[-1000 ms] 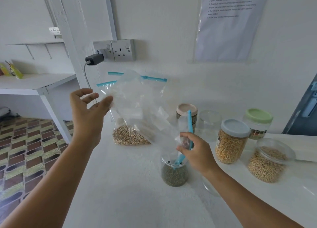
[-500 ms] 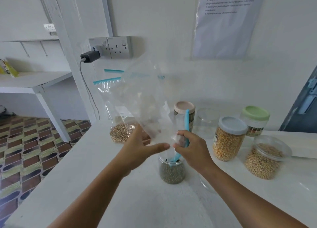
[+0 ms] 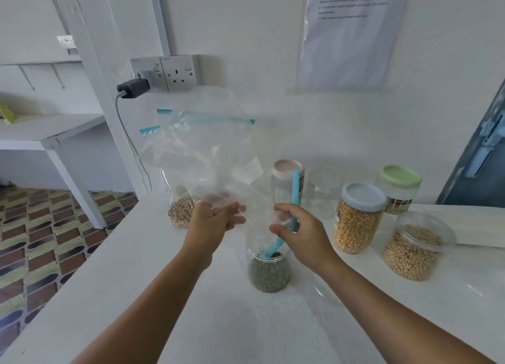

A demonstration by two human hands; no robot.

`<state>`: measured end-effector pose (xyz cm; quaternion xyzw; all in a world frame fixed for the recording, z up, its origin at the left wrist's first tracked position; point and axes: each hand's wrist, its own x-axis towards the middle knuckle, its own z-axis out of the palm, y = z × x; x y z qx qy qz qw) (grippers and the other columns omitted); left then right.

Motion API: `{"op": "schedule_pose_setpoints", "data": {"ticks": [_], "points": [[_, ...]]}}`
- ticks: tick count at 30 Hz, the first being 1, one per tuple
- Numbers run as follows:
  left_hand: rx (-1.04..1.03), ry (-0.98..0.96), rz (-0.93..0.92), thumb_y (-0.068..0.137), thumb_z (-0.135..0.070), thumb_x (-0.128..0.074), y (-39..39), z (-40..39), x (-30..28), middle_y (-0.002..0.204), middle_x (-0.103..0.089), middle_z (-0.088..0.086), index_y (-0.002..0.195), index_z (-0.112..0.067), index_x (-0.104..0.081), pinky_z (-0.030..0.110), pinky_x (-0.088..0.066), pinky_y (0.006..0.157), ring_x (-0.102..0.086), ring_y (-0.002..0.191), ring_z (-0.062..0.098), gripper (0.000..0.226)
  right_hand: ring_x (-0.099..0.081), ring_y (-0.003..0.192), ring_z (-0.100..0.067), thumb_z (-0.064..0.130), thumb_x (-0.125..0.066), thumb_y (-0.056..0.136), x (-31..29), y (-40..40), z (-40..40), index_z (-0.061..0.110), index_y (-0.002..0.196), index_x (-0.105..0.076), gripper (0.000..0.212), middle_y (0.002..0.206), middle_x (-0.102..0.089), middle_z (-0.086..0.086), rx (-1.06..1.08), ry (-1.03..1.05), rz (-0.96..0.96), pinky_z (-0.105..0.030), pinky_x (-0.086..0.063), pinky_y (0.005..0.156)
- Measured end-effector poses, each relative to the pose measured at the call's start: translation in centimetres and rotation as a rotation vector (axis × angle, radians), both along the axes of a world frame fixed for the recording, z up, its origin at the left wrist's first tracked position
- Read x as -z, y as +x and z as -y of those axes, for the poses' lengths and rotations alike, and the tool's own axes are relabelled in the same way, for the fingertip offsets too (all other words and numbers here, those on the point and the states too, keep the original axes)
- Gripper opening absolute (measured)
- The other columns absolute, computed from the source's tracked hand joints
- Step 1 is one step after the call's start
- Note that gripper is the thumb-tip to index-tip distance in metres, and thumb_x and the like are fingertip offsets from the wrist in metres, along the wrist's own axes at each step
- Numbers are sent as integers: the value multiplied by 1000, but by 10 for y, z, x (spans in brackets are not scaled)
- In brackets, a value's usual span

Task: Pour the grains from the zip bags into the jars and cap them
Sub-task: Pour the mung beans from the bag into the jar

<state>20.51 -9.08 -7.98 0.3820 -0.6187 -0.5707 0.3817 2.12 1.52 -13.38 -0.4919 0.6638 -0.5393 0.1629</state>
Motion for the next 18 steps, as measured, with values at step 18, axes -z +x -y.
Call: {"op": "schedule_pose_setpoints", "data": {"ticks": [18], "points": [[11, -12, -168, 94, -2, -73, -11, 7, 3, 101, -80, 6, 132, -16, -53, 52, -59, 97, -77, 93, 27, 45, -61, 117, -9, 27, -84, 85, 1, -4, 1, 42, 133, -58, 57, 116, -61, 16, -93, 76, 101, -20, -50, 103]]}}
